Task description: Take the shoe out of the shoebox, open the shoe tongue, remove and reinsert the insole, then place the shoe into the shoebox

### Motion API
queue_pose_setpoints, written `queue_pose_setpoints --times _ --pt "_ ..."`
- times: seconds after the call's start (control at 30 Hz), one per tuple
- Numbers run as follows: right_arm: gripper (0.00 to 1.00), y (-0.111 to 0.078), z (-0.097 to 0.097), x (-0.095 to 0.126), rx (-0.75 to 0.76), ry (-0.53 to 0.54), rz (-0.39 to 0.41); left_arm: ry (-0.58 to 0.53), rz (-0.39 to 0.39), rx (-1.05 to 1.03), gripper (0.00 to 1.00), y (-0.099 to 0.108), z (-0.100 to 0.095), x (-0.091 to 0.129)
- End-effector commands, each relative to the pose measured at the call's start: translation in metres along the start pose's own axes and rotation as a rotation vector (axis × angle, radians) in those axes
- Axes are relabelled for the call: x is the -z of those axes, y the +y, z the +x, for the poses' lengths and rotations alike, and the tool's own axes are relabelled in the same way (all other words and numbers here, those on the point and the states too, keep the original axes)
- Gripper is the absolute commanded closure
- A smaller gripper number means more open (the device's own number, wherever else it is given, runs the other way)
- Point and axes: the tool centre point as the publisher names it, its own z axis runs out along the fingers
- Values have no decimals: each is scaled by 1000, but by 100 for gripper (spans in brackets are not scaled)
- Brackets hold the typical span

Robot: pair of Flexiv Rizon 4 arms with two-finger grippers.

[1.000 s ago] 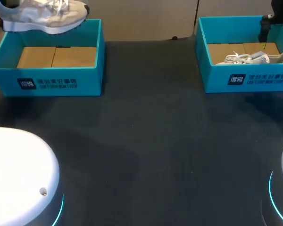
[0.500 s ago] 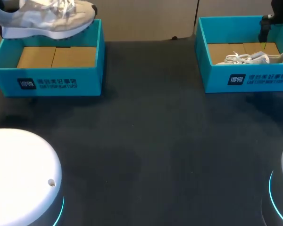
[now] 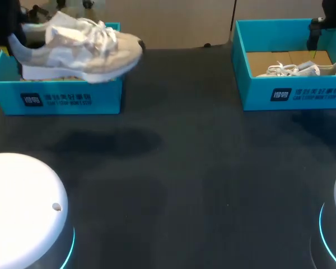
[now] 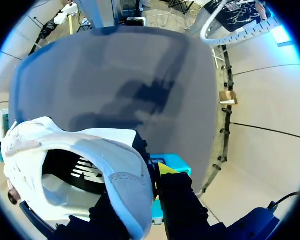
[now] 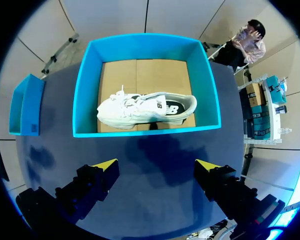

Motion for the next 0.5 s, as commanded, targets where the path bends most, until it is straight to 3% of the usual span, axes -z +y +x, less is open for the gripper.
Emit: queue_pose_setpoints --times 0.03,0.5 --pt "0 0 0 0 -1 0 -1 12 -268 -13 100 -30 -18 -5" --pt "0 0 0 0 -1 0 -1 11 -183 -38 100 -77 -70 -24"
